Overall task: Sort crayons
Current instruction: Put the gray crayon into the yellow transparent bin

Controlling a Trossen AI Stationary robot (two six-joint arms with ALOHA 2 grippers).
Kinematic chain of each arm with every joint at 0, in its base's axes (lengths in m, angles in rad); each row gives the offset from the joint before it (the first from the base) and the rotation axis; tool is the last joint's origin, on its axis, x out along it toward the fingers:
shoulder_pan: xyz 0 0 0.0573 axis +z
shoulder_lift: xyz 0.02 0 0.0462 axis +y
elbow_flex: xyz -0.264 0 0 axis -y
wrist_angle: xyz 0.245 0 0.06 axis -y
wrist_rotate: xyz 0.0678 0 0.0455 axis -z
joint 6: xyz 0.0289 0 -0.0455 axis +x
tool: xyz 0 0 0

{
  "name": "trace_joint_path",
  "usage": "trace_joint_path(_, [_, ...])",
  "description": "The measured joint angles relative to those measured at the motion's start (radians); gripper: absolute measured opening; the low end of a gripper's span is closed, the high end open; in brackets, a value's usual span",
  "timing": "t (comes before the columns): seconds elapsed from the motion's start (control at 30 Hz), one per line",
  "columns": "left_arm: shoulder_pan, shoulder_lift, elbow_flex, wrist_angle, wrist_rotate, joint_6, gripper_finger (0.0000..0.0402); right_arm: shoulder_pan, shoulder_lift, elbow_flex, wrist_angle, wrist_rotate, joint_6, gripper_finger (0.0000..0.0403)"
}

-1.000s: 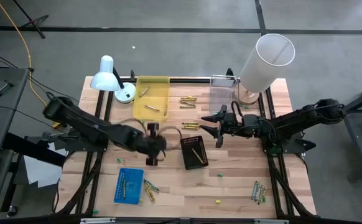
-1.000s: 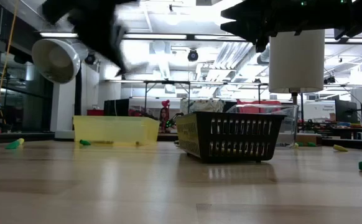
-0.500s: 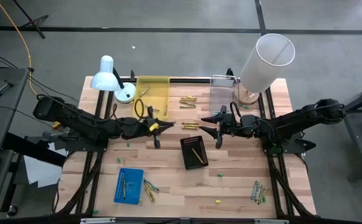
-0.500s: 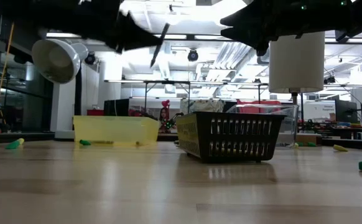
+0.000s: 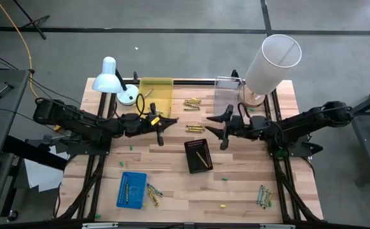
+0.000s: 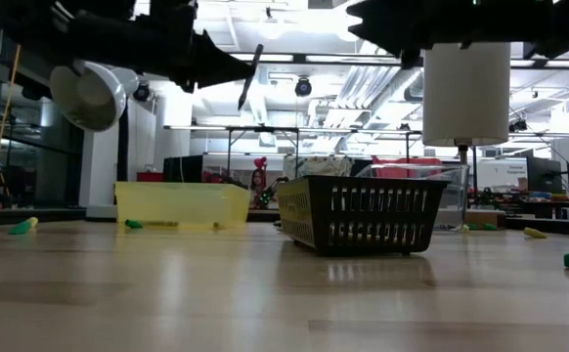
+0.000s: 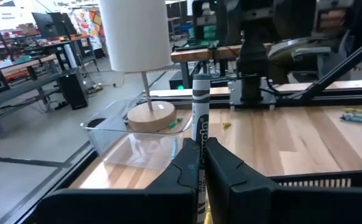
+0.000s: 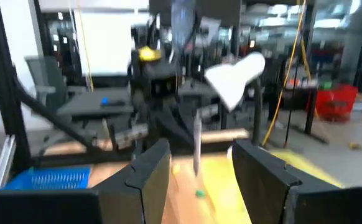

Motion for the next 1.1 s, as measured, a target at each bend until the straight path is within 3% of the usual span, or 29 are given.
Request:
trace_joint_path(0.17, [0.012, 0.000, 0.000, 0.000, 0.000, -0.001, 0.0000, -0.040, 0.000, 0.000, 0.073, 0.002, -0.014, 0.0169])
trace_joint_path(0.7, [0.013, 0.000, 0.001, -0.004, -0.014, 0.010, 0.0000, -0.080, 0.000, 0.000, -0.067, -0.008, 0.008, 0.0169])
trace_joint_path(0.77, [0.019, -0.001, 0.002, -0.015, -0.095, 0.010, 0.0000, -0.080, 0.000, 0.000, -0.071, -0.008, 0.016, 0.0169])
trace_joint_path(0.9, [0.045, -0.002, 0.003, -0.172, -0.437, 0.013, 0.0000, -0.080, 0.000, 0.000, -0.071, -0.009, 0.024, 0.0169])
trace_joint_path(0.97, [0.072, 0.004, 0.003, -0.284, -0.561, -0.035, 0.0000, -0.080, 0.000, 0.000, -0.070, -0.009, 0.041, 0.0169])
trace_joint_path(1.1, [0.156, 0.006, 0.002, -0.467, -0.572, -0.208, 0.0000, -0.080, 0.000, 0.000, -0.062, -0.009, 0.042, 0.0169])
